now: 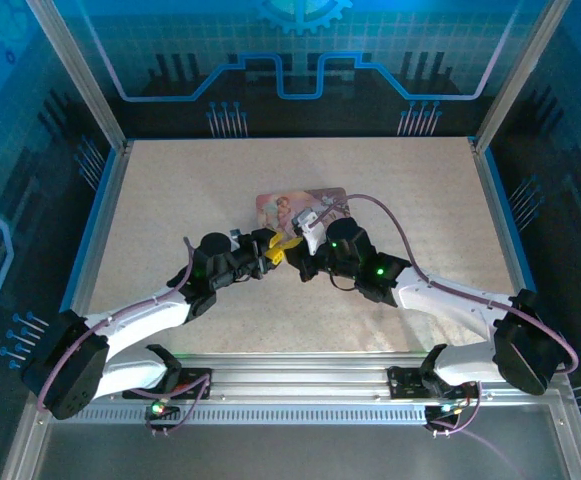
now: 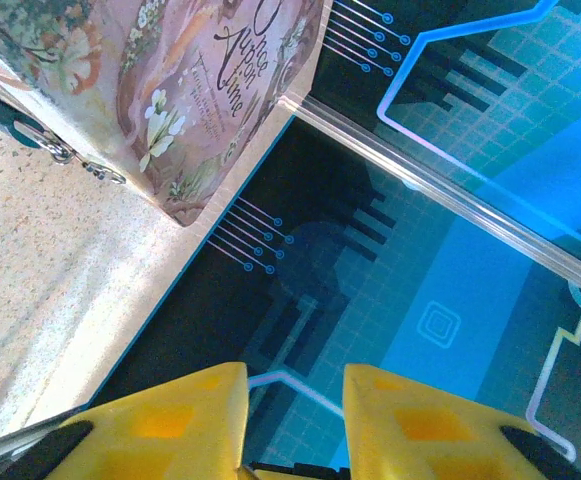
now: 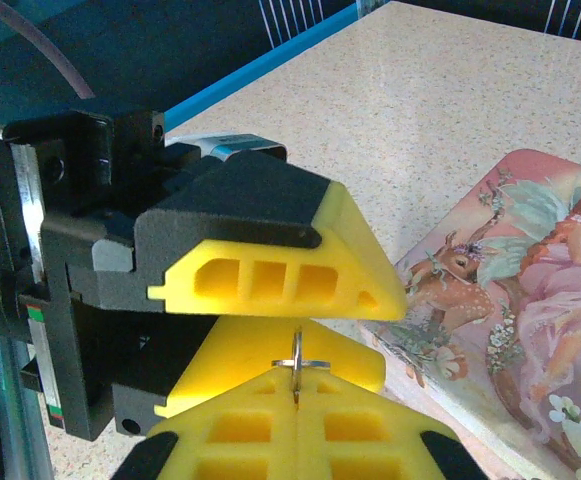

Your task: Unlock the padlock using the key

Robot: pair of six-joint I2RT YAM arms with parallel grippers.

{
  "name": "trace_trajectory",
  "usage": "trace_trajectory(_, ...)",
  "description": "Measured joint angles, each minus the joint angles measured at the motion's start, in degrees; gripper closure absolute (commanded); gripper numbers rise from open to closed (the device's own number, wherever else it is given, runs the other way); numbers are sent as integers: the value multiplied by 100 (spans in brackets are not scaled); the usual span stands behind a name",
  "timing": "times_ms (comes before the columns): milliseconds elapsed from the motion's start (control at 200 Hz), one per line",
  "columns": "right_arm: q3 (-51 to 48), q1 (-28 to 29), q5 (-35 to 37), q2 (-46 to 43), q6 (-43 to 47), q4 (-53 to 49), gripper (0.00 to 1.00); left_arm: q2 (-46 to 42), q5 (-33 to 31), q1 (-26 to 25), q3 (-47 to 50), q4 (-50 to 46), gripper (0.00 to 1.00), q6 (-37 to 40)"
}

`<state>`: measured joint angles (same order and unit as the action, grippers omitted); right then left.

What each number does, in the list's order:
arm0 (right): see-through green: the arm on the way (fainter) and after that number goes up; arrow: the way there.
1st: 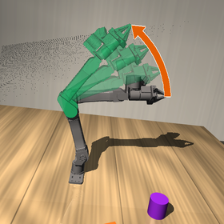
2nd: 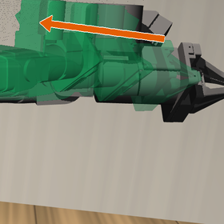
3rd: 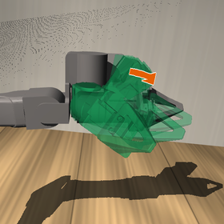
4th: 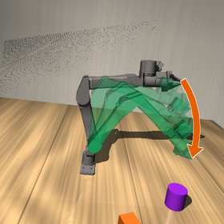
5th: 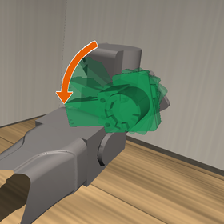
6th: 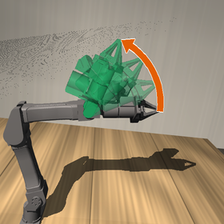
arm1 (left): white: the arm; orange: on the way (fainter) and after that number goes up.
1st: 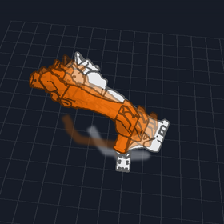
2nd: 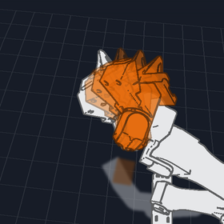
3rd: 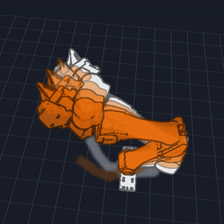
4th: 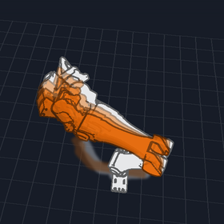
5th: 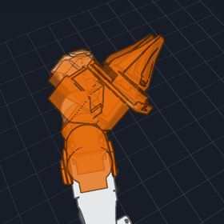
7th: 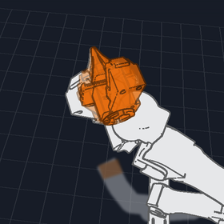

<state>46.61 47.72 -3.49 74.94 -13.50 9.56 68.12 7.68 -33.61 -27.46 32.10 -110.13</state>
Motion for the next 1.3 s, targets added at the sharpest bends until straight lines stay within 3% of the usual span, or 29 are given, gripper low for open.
trace_trajectory(310,-57,2,4,-2,-70,11,100,-9,-94,0,0,4,100,-81)
trace_trajectory(515,-238,-48,-98,-55,-275,179,94,-26,-120,-7,22,-28,100,87)
trace_trajectory(595,-345,-142,-326,-114,-428,256,84,-50,-168,-9,22,-20,100,328)
trace_trajectory(790,-660,-623,-1003,-472,-767,675,64,-343,-586,-26,-74,-245,100,1823)
trace_trajectory(975,-1008,-1071,-1705,-859,-1384,1473,54,-597,-750,-31,-527,-212,100,3775)
trace_trajectory(1075,-1176,-1283,-2004,-960,-1867,2116,48,-638,-743,-44,-605,264,100,4784)
trace_trajectory(1301,-1202,-1346,-2415,-951,-2776,3244,42,-634,-636,-254,-605,1185,100,5908)
